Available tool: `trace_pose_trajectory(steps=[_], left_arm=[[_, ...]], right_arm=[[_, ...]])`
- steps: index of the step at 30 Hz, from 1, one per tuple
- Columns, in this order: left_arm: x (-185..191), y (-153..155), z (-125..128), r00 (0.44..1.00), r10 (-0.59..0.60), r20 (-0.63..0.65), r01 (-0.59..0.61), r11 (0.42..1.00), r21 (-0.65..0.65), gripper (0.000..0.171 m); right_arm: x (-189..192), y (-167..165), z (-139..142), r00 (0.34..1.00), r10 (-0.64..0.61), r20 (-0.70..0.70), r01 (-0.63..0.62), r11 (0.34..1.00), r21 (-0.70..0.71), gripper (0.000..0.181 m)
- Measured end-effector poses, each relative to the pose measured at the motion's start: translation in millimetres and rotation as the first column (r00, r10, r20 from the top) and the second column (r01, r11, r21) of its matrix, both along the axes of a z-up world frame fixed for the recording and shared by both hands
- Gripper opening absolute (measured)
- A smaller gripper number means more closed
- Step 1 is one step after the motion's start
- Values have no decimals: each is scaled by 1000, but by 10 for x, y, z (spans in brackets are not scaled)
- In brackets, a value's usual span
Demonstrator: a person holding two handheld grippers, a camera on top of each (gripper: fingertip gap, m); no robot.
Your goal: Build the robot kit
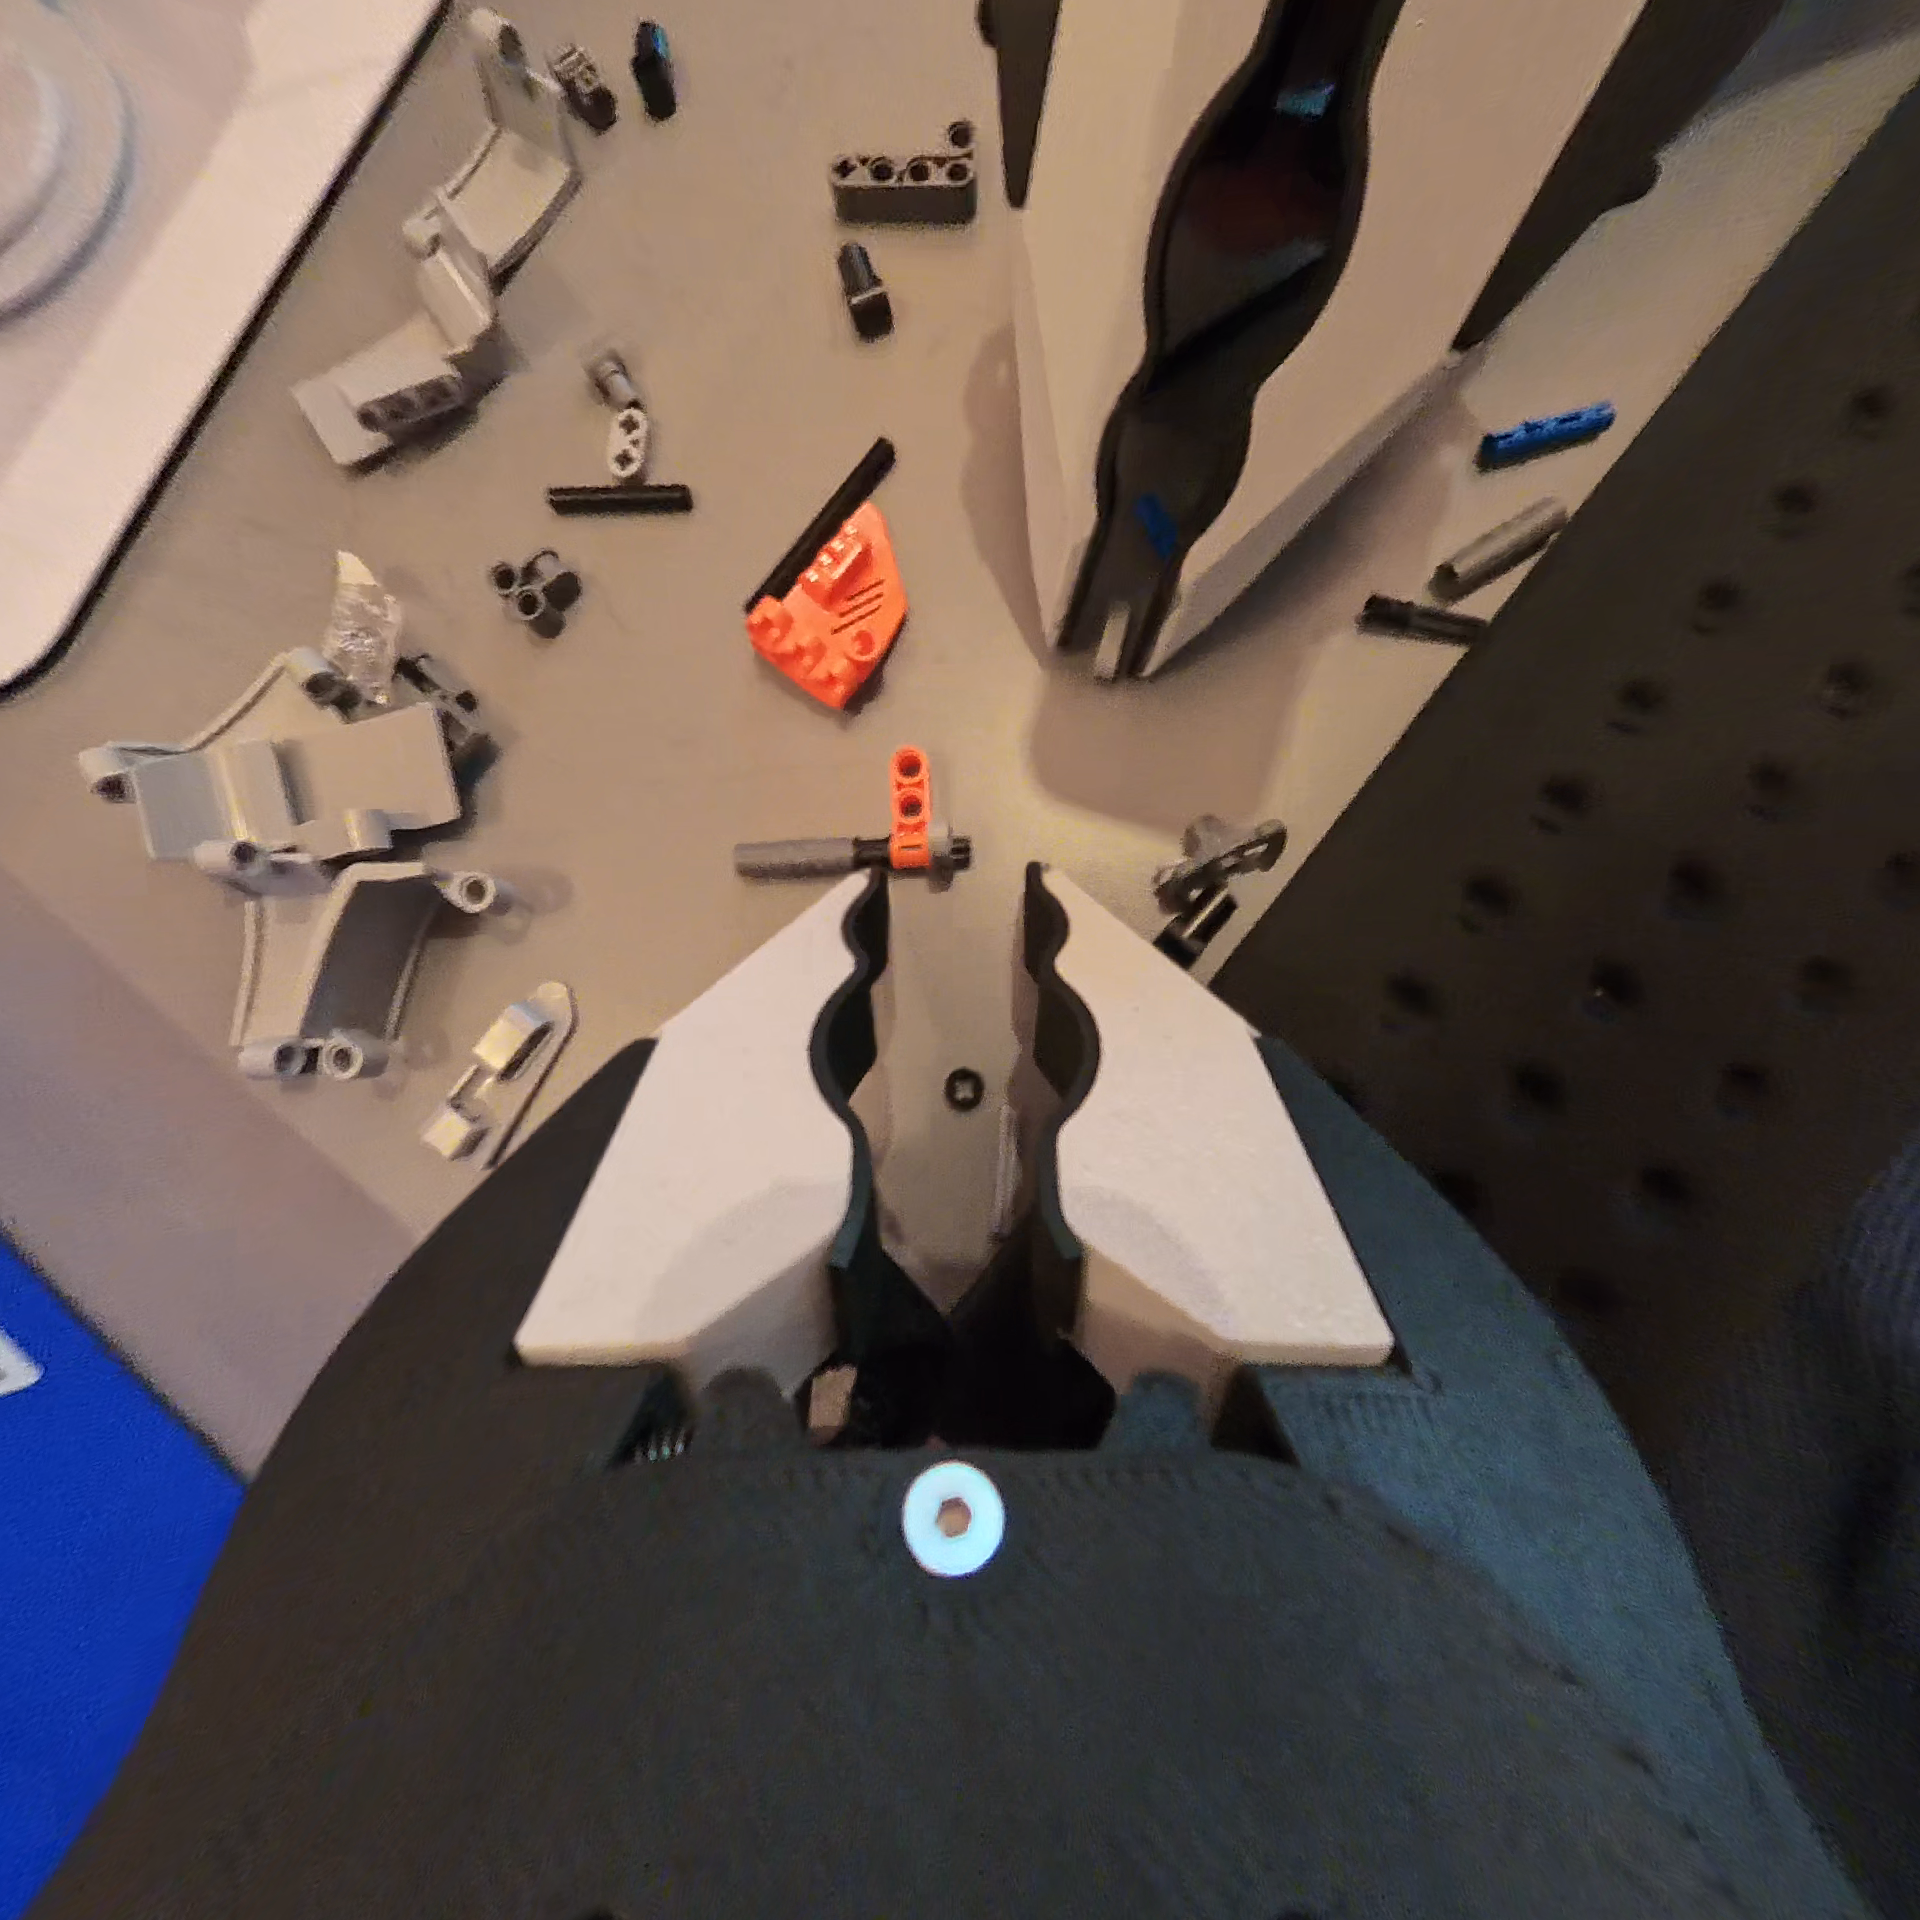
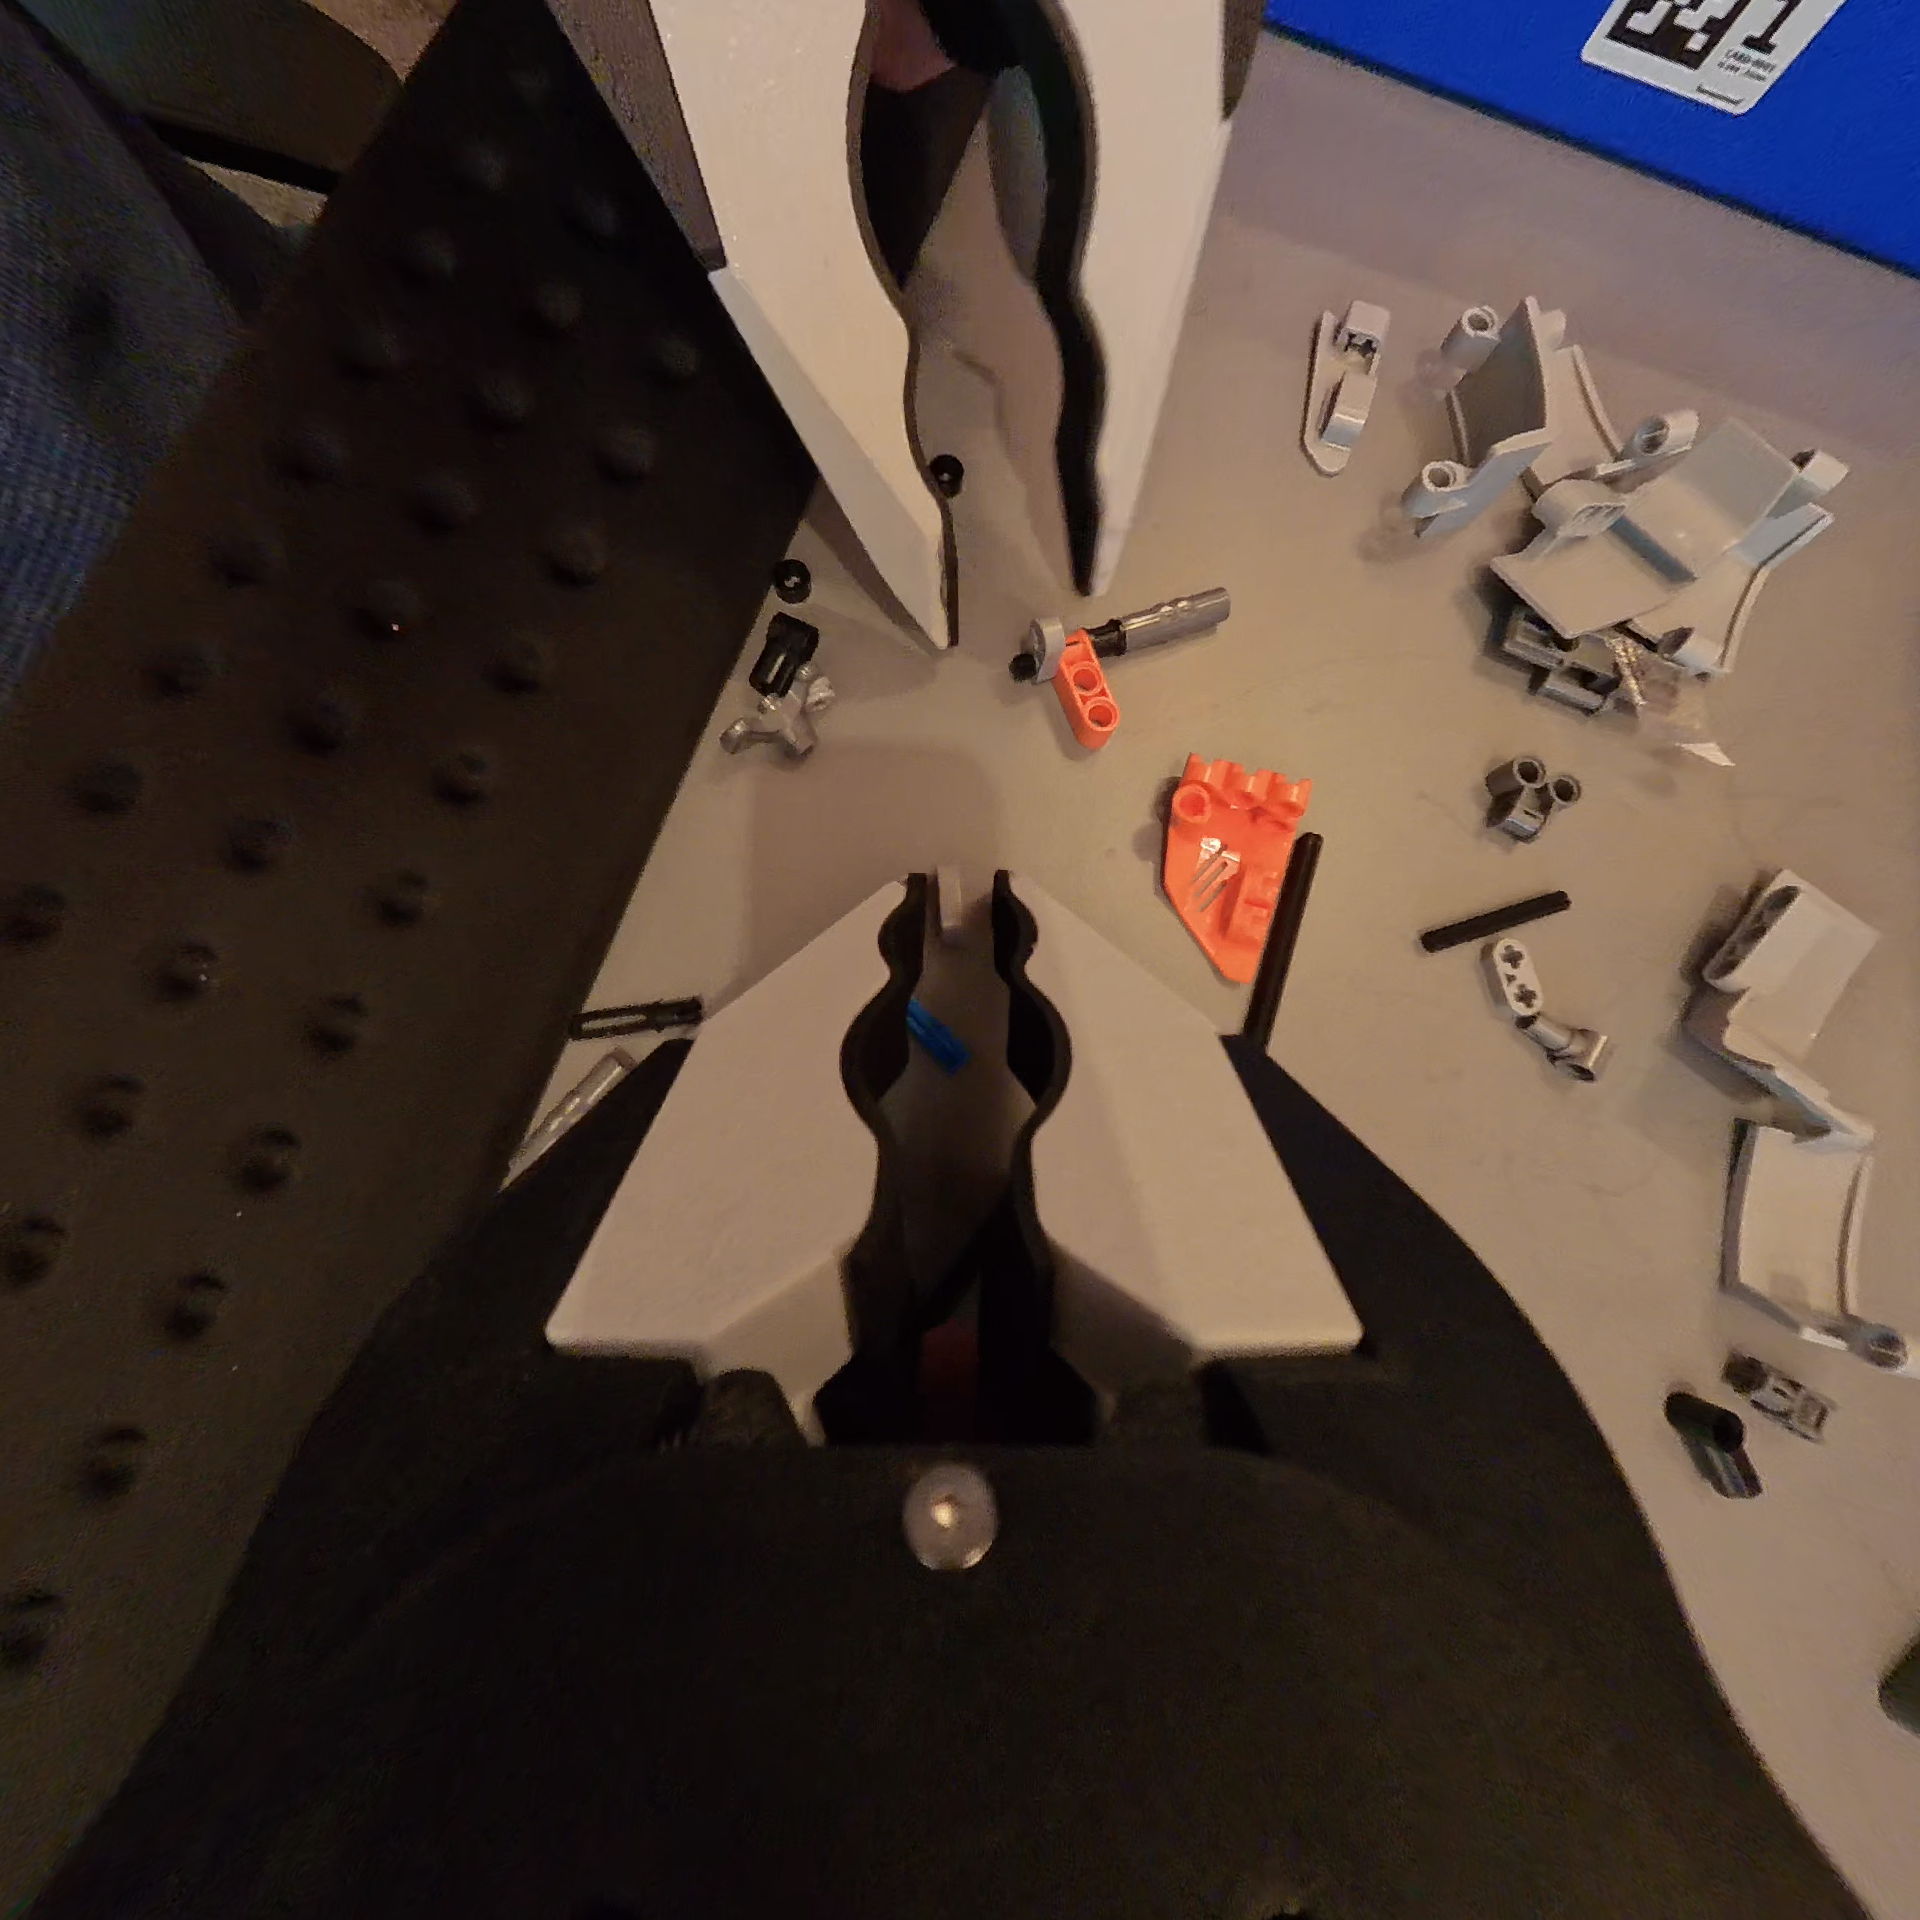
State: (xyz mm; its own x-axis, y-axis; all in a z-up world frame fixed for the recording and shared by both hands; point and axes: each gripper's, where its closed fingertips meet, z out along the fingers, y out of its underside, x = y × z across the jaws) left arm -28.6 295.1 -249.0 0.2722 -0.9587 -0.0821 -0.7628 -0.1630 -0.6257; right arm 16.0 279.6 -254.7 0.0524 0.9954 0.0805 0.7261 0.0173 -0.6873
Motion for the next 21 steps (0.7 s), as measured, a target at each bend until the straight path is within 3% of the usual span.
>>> trace_pose_trajectory(steps=[7, 11, 17, 21], left_arm=[[251, -153, 19, 996, -65, 61, 67, 997, -38, 17], [329, -202, 124, 989, -101, 110, 103, 995, -16, 23], [157, -45, 182, 996, -27, 80, 20, 996, 86, 26], [258, -89, 279, 989, -82, 121, 61, 984, 165, 23]], right_arm=[[98, 5, 25, 1000, -5, 25, 5, 1000, 3, 7], [102, -16, 31, 1000, 1, 28, -1, 1000, 4, 8], [58, -16, 4, 999, 3, 34, -5, 999, 42, 1], [63, 18, 54, 1000, -8, 11, 8, 999, 51, 1]])
